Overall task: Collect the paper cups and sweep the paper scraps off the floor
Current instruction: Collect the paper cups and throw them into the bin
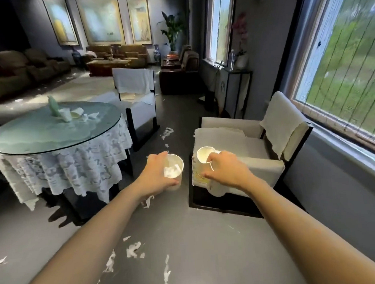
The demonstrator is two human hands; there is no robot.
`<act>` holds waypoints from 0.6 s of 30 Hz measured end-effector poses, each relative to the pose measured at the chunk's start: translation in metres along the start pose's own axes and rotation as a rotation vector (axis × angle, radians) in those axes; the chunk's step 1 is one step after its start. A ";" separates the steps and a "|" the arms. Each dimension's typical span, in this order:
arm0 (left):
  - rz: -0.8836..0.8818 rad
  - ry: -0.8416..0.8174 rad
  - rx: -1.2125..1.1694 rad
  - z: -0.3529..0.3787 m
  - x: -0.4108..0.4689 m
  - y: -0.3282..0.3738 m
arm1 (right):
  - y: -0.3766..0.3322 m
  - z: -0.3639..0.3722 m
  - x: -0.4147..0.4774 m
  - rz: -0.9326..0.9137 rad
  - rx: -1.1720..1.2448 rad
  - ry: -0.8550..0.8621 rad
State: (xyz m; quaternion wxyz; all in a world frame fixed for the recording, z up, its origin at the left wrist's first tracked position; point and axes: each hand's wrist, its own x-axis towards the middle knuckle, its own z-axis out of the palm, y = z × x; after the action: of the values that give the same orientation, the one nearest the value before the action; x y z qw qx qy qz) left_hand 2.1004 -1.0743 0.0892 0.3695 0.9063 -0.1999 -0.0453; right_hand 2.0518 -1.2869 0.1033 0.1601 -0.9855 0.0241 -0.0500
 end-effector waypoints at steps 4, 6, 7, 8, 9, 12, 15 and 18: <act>-0.014 0.016 0.034 -0.007 0.090 -0.007 | 0.018 -0.010 0.104 -0.030 -0.015 -0.037; -0.037 0.019 0.044 -0.008 0.134 -0.017 | 0.023 -0.007 0.150 -0.051 -0.008 -0.032; -0.059 0.023 0.040 -0.009 0.155 -0.023 | 0.027 -0.003 0.171 -0.057 -0.001 -0.034; -0.076 0.027 0.036 -0.009 0.177 -0.030 | 0.031 0.001 0.192 -0.061 0.005 -0.038; -0.085 0.030 0.036 -0.008 0.200 -0.038 | 0.035 0.005 0.214 -0.064 0.009 -0.046; -0.084 0.017 0.048 -0.009 0.272 -0.060 | 0.050 0.016 0.288 -0.052 0.009 -0.063; -0.053 0.018 0.037 -0.023 0.357 -0.084 | 0.058 0.024 0.378 -0.043 0.027 -0.045; -0.039 0.038 0.032 -0.047 0.449 -0.114 | 0.054 0.031 0.479 -0.061 0.033 -0.044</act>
State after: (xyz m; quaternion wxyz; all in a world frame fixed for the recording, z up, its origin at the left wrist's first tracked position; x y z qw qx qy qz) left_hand 2.5596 -1.1473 0.0738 0.3576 0.9166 -0.1760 -0.0322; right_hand 2.5300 -1.3586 0.1004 0.1754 -0.9839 -0.0103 -0.0336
